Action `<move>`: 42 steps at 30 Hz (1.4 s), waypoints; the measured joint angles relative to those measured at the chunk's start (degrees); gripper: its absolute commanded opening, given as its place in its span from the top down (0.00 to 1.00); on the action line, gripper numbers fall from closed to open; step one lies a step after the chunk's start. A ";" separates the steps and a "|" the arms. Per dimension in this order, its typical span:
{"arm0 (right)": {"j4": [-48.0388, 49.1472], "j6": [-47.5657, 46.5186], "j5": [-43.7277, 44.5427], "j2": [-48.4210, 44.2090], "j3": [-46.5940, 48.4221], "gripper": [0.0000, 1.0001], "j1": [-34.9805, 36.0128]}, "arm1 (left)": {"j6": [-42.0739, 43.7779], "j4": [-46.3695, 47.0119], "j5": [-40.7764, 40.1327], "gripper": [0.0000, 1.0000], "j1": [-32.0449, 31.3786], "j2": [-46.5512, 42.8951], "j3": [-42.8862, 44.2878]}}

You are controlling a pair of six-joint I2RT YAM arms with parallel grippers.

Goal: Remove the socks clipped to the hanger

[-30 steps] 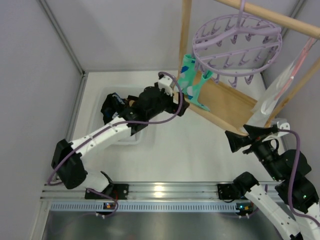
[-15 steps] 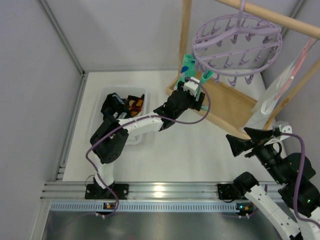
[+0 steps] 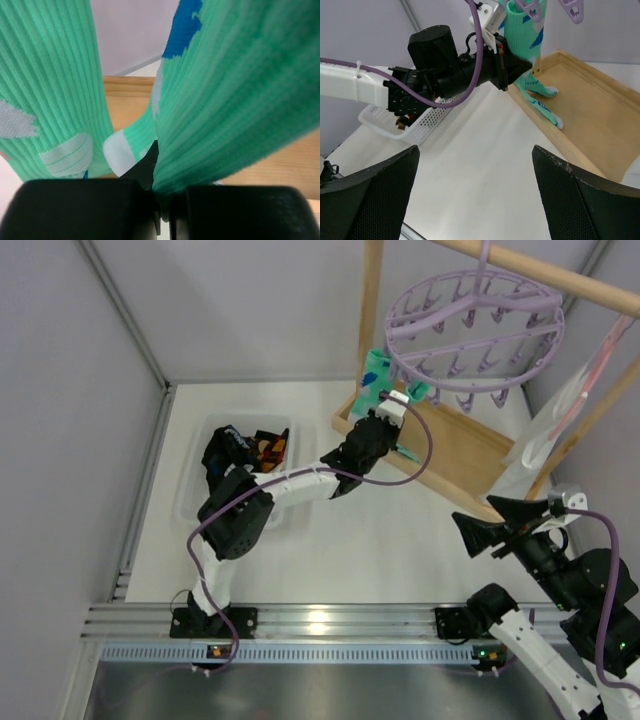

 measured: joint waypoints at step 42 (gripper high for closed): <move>-0.44 1.11 8.83 47.21 34.32 0.29 0.37 | -14.25 -7.19 -18.14 1.00 -21.97 -13.18 -11.93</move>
